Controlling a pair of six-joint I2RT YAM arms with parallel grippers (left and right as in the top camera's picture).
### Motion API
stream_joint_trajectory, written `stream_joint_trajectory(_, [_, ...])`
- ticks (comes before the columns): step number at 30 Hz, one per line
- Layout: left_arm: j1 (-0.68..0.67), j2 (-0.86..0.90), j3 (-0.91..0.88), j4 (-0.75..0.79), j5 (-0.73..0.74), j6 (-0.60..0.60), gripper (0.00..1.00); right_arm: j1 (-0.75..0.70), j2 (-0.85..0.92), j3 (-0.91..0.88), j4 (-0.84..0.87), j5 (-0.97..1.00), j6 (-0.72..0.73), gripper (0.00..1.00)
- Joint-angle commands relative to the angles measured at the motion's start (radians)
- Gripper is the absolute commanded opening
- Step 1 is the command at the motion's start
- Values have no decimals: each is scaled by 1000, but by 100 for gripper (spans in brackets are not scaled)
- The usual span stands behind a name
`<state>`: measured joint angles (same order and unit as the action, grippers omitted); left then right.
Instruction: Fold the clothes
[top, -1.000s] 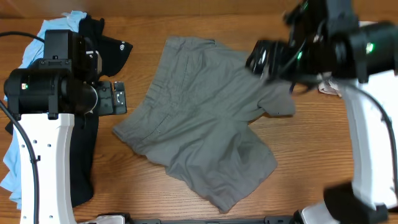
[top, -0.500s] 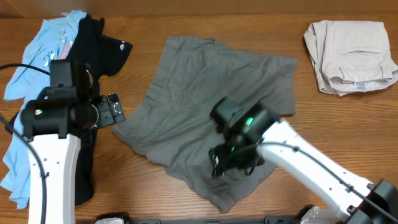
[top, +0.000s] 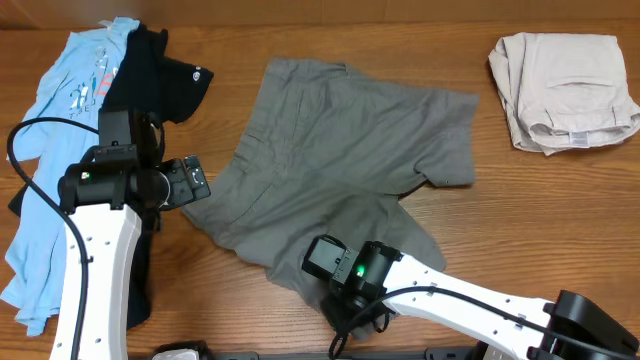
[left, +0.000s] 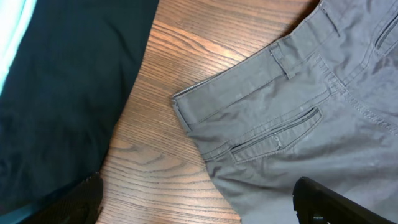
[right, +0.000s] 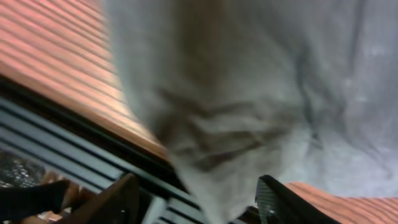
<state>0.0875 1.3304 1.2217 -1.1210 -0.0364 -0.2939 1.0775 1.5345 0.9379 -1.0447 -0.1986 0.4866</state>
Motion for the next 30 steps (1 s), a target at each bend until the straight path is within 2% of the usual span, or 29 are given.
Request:
stream_joint_trajectory(1, [8, 26, -10, 5, 11, -20, 100, 0, -3, -54, 22, 14, 68, 64])
stream_joint_trajectory(4, [8, 38, -10, 13, 11, -20, 100, 0, 0, -74, 42, 4, 94, 64])
stream_joint_trajectory(8, [8, 40, -10, 19, 11, -20, 100, 1, 0, -75, 72, -47, 95, 46])
stream_joint_trajectory(10, [8, 40, -10, 19, 11, -20, 100, 1, 0, -75, 74, -54, 117, 30])
stream_joint_trajectory(12, [8, 40, -10, 19, 11, -20, 100, 1, 0, -75, 68, -53, 143, 4])
stream_joint_trajectory(18, [8, 40, -10, 18, 12, -17, 99, -9, -3, -72, -20, -54, 282, 4])
stream_joint_trajectory(22, [8, 40, -10, 4, 13, 7, 100, -57, -68, -72, -118, -53, 371, 4])
stream_joint_trajectory(25, [24, 40, -10, -27, 103, 39, 100, -132, -191, -72, -186, -31, 383, 4])
stream_joint_trajectory(27, [66, 40, -10, -51, 224, 91, 100, -235, -302, -72, -229, -26, 380, 4])
stream_joint_trajectory(29, [90, 40, -10, -59, 240, 113, 100, -305, -360, -72, -243, -27, 353, 4])
stream_joint_trajectory(30, [110, 40, -10, -69, 240, 132, 100, -390, -417, -72, -249, -28, 303, 4])
